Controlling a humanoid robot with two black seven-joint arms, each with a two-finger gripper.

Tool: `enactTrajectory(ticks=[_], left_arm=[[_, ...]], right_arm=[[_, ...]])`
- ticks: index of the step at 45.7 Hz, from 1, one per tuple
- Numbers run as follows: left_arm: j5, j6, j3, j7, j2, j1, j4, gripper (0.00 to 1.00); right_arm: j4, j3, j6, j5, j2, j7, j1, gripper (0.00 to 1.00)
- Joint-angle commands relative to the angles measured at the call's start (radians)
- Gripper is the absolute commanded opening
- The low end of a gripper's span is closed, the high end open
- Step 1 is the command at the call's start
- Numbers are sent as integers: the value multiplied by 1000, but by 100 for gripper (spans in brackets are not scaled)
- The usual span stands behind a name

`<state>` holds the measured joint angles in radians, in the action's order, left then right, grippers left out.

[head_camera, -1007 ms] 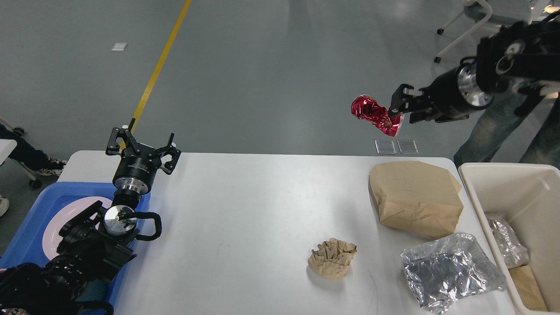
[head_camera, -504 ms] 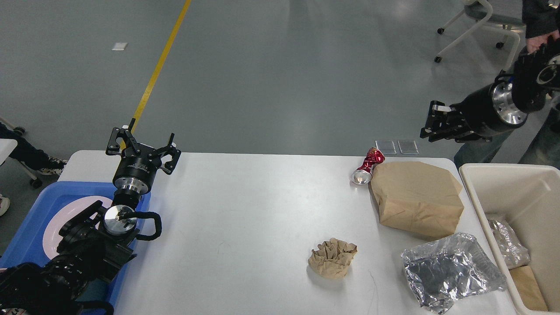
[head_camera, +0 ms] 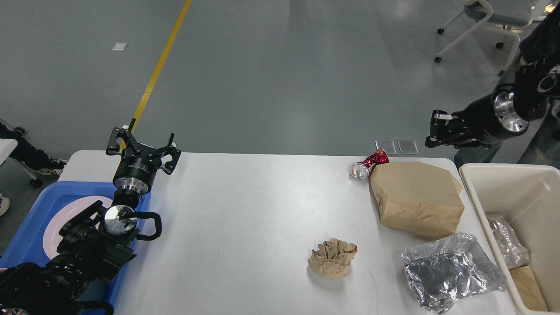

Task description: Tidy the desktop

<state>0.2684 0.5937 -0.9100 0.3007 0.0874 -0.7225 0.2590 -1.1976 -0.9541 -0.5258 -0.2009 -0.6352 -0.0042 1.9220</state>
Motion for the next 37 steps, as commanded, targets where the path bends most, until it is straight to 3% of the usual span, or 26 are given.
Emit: enactTrajectory(ticks=[1,11,17,19,23,26,37], left_arm=[[0,0,0,0,0,0,-1,97],[0,0,0,0,0,0,0,97],[0,0,-1,0,0,0,0,97],[0,0,-1,0,0,0,-1,97],[0,0,0,0,0,0,-1,97],[0,0,0,0,0,0,0,96],[0,0,-1,0,0,0,0,96]], right_arm=[[6,-5,3,-2,0,0,-11,0],[32,-52,26,-60,-6,-2,-87,0],[104,-115,96,-112,-8,-2,-179,1],[150,-124,144,-112,-8,-2,-234,18],[260,-124,256,-109,-8,0,-385,67],[358,-120,338,-106,-1,0,-498,98],[601,-110,403,-103,34,4,-796,100]])
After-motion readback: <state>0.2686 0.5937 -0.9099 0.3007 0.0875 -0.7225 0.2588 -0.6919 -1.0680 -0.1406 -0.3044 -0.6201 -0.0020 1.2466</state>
